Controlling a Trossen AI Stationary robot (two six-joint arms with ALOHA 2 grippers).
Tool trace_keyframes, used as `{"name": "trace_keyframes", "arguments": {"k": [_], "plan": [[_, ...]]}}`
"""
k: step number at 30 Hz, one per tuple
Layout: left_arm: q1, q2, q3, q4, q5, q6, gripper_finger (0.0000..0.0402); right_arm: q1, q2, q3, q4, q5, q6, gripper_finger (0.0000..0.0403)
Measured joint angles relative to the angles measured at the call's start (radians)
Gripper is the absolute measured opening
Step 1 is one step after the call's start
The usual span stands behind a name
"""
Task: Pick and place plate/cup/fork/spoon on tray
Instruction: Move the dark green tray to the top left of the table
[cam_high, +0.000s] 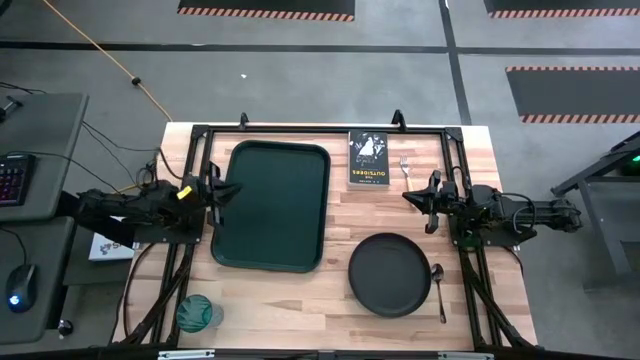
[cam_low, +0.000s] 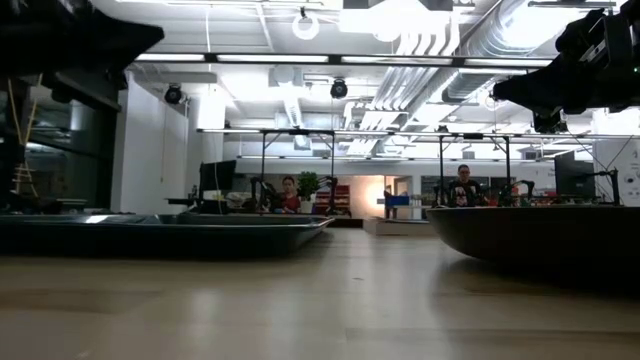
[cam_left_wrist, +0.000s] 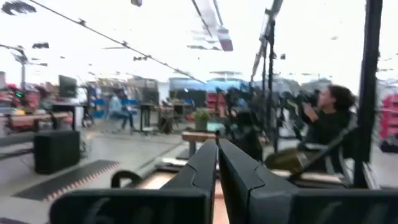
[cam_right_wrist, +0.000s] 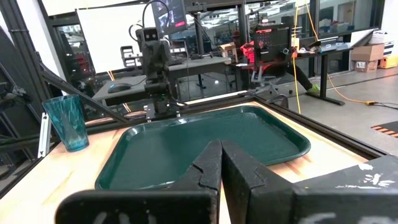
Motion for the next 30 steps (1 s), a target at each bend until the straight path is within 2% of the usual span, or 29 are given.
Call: {"name": "trace_keyframes", "arguments": {"k": [6,11,16,21,27,30], "plan": [[0.0,0.179,0.146,-0.081,-0.055,0.054,0.0075,0.0,0.0,0.0,0.0,0.0,0.0,0.0],[0.012,0.407,0.325,-0.19,-0.255,0.086,0.0138,0.0,0.0,0.0,0.0,0.0,0.0,0.0],[0.069,0.663,0.513,-0.349,-0.331,0.052,0.018,0.0,0.0,0.0,0.0,0.0,0.0,0.0],[0.158,0.882,0.646,-0.467,-0.323,-0.032,0.0193,0.0,0.0,0.0,0.0,0.0,0.0,0.0],[0.254,1.054,0.689,-0.49,-0.149,-0.169,0.0191,0.0,0.0,0.0,0.0,0.0,0.0,0.0],[0.288,1.119,0.689,-0.496,-0.098,-0.225,0.0191,0.0,0.0,0.0,0.0,0.0,0.0,0.0]]}}
